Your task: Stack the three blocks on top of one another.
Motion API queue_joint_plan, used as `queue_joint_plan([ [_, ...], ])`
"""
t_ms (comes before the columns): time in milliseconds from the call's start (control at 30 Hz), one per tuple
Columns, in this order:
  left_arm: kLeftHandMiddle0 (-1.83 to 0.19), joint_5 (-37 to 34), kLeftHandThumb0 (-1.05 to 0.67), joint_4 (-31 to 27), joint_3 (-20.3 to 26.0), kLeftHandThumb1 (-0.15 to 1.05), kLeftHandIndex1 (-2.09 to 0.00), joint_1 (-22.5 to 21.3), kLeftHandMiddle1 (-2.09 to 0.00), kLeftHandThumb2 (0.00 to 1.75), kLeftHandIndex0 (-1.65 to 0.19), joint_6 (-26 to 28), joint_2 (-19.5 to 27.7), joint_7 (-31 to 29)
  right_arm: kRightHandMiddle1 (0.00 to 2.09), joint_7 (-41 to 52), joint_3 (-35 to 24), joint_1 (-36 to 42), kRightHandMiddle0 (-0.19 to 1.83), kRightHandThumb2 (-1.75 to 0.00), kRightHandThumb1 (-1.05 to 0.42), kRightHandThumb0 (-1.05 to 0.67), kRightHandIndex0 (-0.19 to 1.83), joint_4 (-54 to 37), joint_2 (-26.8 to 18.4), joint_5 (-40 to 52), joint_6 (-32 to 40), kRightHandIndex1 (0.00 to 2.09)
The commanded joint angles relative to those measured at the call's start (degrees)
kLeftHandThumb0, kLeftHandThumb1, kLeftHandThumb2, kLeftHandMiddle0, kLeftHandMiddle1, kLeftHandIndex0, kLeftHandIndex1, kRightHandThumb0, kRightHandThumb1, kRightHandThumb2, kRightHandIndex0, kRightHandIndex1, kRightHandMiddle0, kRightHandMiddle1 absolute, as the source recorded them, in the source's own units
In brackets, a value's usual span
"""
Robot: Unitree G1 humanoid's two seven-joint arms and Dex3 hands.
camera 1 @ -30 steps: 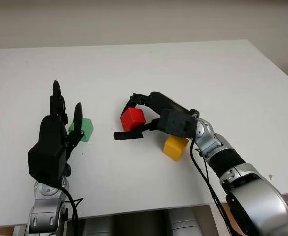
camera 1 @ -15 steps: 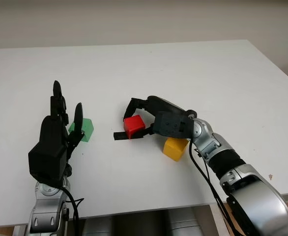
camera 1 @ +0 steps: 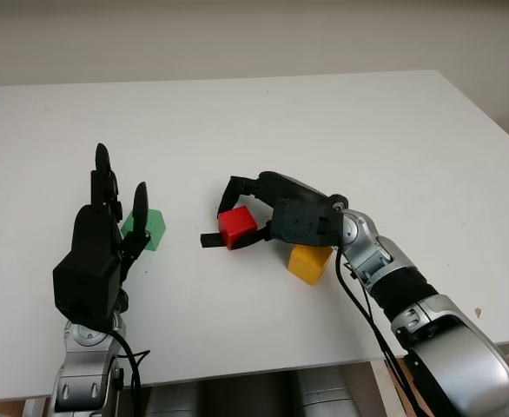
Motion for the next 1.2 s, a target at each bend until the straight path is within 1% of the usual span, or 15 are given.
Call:
queue_joint_plan([
  [0, 0.08, 0.05, -0.71, -0.07, -0.05, 1.05, -0.05, -0.28, -0.05, 0.57, 0.09, -0.82, -0.22, 0.14, 1.67, -0.44, 0.08, 0.36, 0.40, -0.05, -0.93, -0.46, 0.33, -0.52, 0.04, 0.15, -0.33, 0.06],
  [133, 0.08, 0.17, -0.72, -0.52, -0.07, 1.05, -0.05, -0.08, -0.05, 0.56, 0.09, 0.20, -0.15, 0.08, 1.66, -0.60, 0.09, 0.27, 0.39, -0.06, -0.93, -0.45, 0.33, 0.17, 0.27, 0.41, -1.19, 0.06],
  [367, 0.07, 0.23, -0.72, -0.57, -0.12, 1.05, -0.05, 0.15, -0.06, 0.56, 0.09, 0.05, -0.28, 0.18, 1.68, -3.23, 0.40, -0.09, 0.37, -0.06, -0.94, -0.44, 0.32, 2.98, 0.72, -0.23, -3.10, 0.05],
  [500, 0.08, 0.00, -0.72, -0.73, -0.07, 1.05, -0.05, 0.21, -0.05, 0.56, 0.10, -0.01, -0.42, 0.15, 1.62, -2.30, 0.95, -0.68, 0.31, -0.06, -0.95, -0.46, 0.28, 4.34, 0.20, -0.33, -4.74, 0.04],
  [567, 0.08, -0.17, -0.72, -0.86, -0.06, 1.05, -0.05, 0.22, -0.05, 0.55, 0.10, 0.21, -0.47, 0.07, 1.48, -1.04, 1.11, -0.98, 0.25, -0.05, -0.94, -0.49, 0.26, 4.51, -0.07, -0.14, -5.21, 0.03],
  [600, 0.08, -0.08, -0.71, -0.85, -0.12, 1.05, -0.05, 0.27, -0.05, 0.55, 0.10, 0.10, -0.41, 0.04, 1.20, -0.12, 1.13, -1.12, 0.18, -0.05, -0.92, -0.52, 0.20, 4.45, -0.20, 0.07, -5.32, 0.02],
  [667, 0.08, 0.30, -0.70, -0.87, -0.25, 1.05, -0.05, 0.35, -0.05, 0.56, 0.10, 0.17, -0.28, 0.12, 0.80, 1.58, 0.89, -1.28, 0.10, -0.05, -0.90, -0.60, 0.11, 4.48, -0.31, 0.89, -5.85, 0.02],
  [700, 0.08, 0.40, -0.70, -0.91, -0.26, 1.05, -0.05, 0.36, -0.05, 0.56, 0.10, 0.29, -0.28, 0.18, 0.64, 2.13, 0.74, -1.32, 0.09, -0.05, -0.90, -0.63, 0.07, 4.55, -0.32, 1.21, -6.06, 0.02],
  [733, 0.08, 0.52, -0.70, -0.86, -0.25, 1.05, -0.05, 0.33, -0.05, 0.56, 0.10, 0.39, -0.28, 0.25, 0.54, 2.99, 0.60, -1.41, 0.10, -0.05, -0.90, -0.65, 0.05, 4.49, -0.39, 1.61, -6.11, 0.02],
  [767, 0.07, 0.59, -0.71, -0.72, -0.22, 1.05, -0.05, 0.31, -0.06, 0.56, 0.09, 0.30, -0.27, 0.29, 0.41, 4.04, 0.46, -1.51, 0.04, -0.05, -0.90, -0.71, -0.01, 4.32, -0.52, 2.08, -6.07, 0.01],
  [800, 0.07, 0.62, -0.71, -0.68, -0.19, 1.05, -0.06, 0.30, -0.06, 0.56, 0.09, 0.32, -0.29, 0.31, 0.34, 4.93, 0.37, -1.58, 0.00, -0.06, -0.91, -0.75, -0.05, 3.98, -0.76, 2.47, -6.11, 0.01],
  [900, 0.07, 0.45, -0.71, -0.65, -0.05, 1.05, -0.06, 0.25, -0.06, 0.56, 0.09, 0.34, -0.37, 0.24, 0.23, 7.50, -0.25, -1.75, -0.06, -0.06, -0.91, -0.81, -0.11, 2.16, -1.76, 3.83, -5.91, 0.00],
  [1033, 0.08, 0.53, -0.70, -0.63, -0.08, 1.05, -0.05, 0.30, -0.05, 0.56, 0.09, -0.02, -0.25, 0.11, 0.18, 10.72, -2.48, -1.39, -0.07, -0.06, -0.93, -0.83, -0.14, -1.37, -3.89, 7.20, -6.34, 0.01],
  [1167, 0.07, 0.99, -0.69, -0.75, -0.25, 1.05, -0.05, 0.41, -0.05, 0.57, 0.09, 0.13, -0.23, 0.22, 0.14, 12.56, -6.11, -1.02, -0.07, -0.06, -0.95, -0.85, -0.16, -5.67, -6.47, 11.10, -4.87, 0.01],
])
